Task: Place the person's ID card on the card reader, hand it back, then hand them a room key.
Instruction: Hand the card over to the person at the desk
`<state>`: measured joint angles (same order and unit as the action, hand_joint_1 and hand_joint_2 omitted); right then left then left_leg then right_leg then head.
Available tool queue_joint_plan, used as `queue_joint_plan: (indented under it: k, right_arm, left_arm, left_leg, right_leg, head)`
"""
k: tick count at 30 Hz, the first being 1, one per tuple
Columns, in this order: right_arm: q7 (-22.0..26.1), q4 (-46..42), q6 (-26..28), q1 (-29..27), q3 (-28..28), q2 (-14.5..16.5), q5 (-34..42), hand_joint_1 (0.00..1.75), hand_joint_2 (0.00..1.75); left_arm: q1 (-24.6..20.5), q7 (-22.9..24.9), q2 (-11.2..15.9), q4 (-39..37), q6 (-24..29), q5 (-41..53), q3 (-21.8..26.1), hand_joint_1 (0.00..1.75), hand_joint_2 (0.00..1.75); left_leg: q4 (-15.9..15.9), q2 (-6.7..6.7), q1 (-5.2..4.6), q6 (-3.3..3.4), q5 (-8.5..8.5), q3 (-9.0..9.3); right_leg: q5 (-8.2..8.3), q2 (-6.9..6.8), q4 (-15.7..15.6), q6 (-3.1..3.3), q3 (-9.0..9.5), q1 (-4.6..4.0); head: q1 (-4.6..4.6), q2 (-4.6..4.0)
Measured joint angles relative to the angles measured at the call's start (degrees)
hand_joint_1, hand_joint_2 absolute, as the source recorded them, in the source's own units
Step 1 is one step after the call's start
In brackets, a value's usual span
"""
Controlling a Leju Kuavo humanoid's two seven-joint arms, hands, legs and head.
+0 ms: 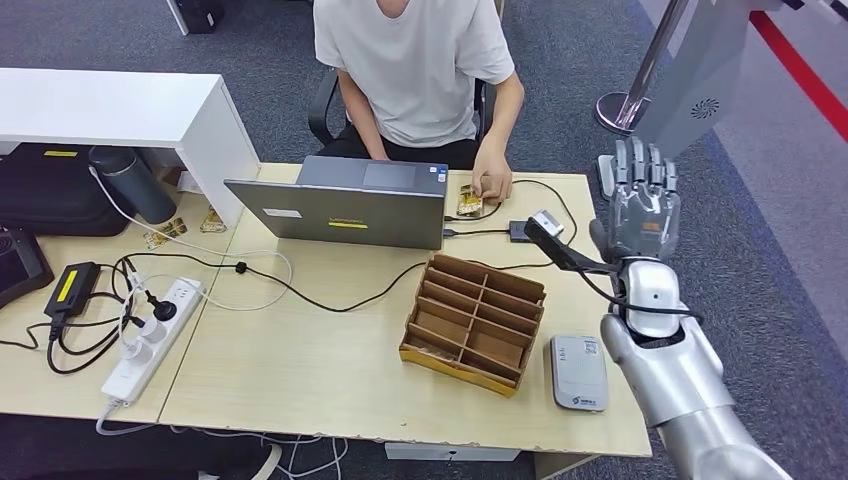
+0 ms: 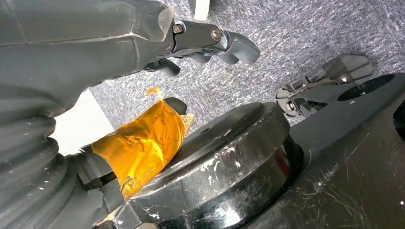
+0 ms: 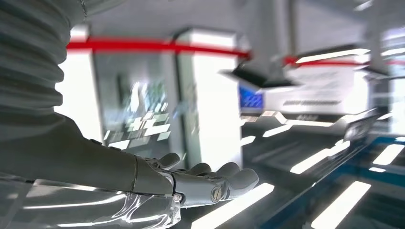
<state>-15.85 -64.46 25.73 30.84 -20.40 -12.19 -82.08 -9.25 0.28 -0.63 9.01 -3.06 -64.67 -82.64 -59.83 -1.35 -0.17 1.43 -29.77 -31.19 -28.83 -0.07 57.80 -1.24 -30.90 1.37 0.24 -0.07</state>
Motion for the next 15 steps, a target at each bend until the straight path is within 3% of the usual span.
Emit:
queue_joint_plan:
  k: [4, 10, 13, 15]
  right_arm:
    - [-3.7, 0.4, -0.7, -3.7, 4.8, -8.3, -6.6, 0.0, 1.75]
    - [-9.7, -0.1, -4.0, -15.1, 13.6, -22.2, -7.1, 0.0, 1.75]
    - [-10.9, -0.6, -7.5, -23.5, 20.6, -26.4, -7.1, 0.0, 1.75]
    - [-10.7, -0.6, -12.0, -28.7, 25.7, -27.5, -7.1, 0.0, 1.75]
  left_arm:
    - [0.2, -0.1, -0.2, 0.0, 0.8, -1.0, 0.0, 0.0, 1.75]
    - [1.6, -1.6, -0.2, -0.2, 1.9, -3.0, 0.2, 0.0, 1.75]
    - [2.2, -1.2, -0.2, -0.2, 2.2, -4.5, 0.7, 0.0, 1.75]
    - [2.5, -0.3, -0.2, -0.2, 2.0, -5.4, 1.2, 0.0, 1.75]
  left_leg:
    - [0.0, -0.24, -0.13, 0.09, -0.04, -0.07]
    - [-0.1, -0.43, -0.17, 0.29, -0.15, -0.17]
    - [-0.1, -0.46, -0.18, 0.36, -0.2, -0.22]
    - [0.0, -0.45, -0.17, 0.36, -0.23, -0.23]
  right_leg:
    - [-0.03, -0.26, -0.1, -0.05, 0.02, 0.1]
    - [-0.15, -0.49, -0.2, -0.23, 0.06, 0.14]
    - [-0.21, -0.54, -0.2, -0.29, 0.03, 0.13]
    - [-0.22, -0.53, -0.2, -0.3, -0.01, 0.12]
  head:
    - [-0.01, 0.0]
    - [0.0, 0.0]
    - [-0.01, 0.0]
    - [-0.01, 0.0]
